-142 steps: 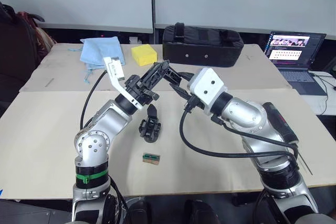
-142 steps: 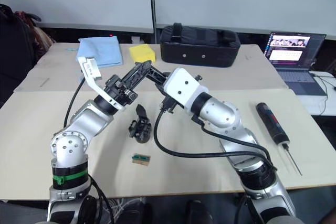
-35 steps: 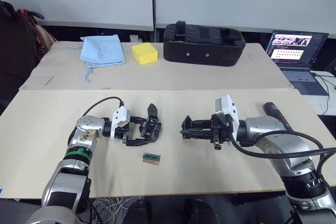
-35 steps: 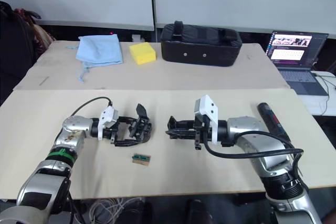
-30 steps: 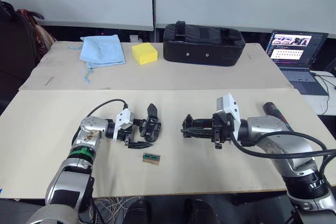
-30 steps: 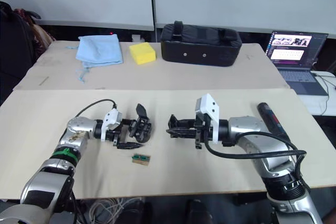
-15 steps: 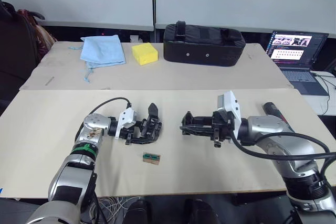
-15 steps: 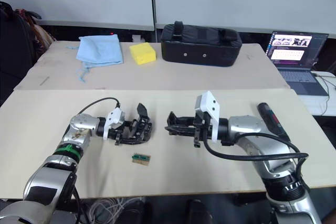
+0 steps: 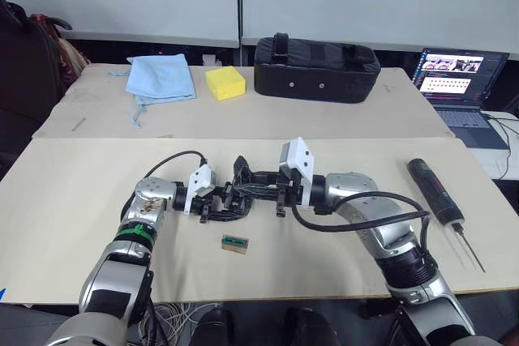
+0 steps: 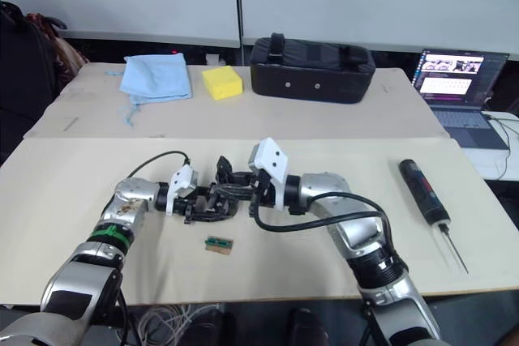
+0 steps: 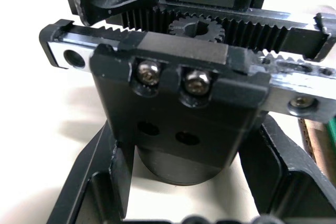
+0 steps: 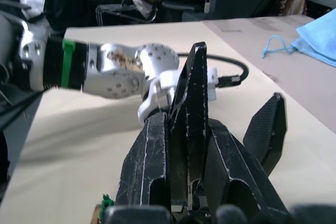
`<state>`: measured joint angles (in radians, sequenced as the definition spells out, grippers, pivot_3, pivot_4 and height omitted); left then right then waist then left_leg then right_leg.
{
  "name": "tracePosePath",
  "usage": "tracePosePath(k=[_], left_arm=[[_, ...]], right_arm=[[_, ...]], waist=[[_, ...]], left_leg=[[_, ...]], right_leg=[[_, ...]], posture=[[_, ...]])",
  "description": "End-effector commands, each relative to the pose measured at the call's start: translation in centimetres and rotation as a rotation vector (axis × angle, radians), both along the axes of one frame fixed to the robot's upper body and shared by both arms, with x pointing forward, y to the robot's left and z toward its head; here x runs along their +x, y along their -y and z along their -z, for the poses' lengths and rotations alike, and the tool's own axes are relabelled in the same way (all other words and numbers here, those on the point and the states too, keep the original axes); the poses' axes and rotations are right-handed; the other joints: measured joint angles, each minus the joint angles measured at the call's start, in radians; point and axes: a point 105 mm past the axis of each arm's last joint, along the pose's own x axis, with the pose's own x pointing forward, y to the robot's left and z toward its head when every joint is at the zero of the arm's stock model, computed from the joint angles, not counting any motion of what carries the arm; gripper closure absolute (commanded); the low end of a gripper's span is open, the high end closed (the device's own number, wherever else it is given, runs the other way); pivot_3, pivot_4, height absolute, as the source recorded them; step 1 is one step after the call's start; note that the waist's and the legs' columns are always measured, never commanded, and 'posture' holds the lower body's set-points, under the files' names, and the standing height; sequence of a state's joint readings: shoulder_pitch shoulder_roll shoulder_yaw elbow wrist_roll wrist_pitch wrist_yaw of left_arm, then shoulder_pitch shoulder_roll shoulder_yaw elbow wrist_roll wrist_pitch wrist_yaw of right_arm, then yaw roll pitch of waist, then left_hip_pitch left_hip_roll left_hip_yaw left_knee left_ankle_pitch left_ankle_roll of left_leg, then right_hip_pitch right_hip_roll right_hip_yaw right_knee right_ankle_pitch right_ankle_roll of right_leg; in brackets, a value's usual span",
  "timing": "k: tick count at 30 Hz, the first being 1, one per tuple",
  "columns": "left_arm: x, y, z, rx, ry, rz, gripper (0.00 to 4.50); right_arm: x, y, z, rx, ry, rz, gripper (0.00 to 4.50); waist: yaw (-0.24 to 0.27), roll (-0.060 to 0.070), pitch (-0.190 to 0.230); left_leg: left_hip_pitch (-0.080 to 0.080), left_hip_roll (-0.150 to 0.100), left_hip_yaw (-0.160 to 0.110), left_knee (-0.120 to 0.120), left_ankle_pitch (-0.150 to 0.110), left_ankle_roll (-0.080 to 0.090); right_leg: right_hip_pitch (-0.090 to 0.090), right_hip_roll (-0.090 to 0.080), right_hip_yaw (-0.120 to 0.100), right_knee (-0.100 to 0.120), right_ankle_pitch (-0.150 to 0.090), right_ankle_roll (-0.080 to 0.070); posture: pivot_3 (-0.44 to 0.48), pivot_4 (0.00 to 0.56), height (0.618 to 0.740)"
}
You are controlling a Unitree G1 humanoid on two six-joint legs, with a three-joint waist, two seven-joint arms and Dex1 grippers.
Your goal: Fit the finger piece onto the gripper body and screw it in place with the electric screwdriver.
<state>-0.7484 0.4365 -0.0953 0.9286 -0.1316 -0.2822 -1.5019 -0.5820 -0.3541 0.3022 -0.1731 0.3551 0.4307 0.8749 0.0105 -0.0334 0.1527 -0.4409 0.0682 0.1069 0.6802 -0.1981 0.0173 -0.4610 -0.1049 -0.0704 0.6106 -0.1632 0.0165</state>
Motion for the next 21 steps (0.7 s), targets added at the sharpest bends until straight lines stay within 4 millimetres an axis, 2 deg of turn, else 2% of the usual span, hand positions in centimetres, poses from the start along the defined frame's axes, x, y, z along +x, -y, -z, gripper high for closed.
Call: tracePosePath(k=[1,21], left_arm=[[0.0,-0.1,-0.5,0.02,0.027,0.01,2.18],[-0.9,-0.9,1.0,0.063,-0.011,-0.007,2.18]], right_arm=[[-0.2,-1.2,-0.8,0.014,0.066,-0.026,4.08],[-0.2,-3.3,1.2,-0.011,0.031,-0.082,4.08]], waist=[[-0.001,0.0,0.0],[-0.011,0.0,0.0]], left_leg=[[0.0,0.0,0.0,0.0,0.0,0.0],[0.001,0.0,0.0,0.0,0.0,0.0]], right_leg=[[0.0,0.0,0.0,0.0,0.0,0.0],[0.0,0.0,0.0,0.001,0.0,0.0]], posture=[[0.0,0.15,0.74],[0.0,0.15,0.74]])
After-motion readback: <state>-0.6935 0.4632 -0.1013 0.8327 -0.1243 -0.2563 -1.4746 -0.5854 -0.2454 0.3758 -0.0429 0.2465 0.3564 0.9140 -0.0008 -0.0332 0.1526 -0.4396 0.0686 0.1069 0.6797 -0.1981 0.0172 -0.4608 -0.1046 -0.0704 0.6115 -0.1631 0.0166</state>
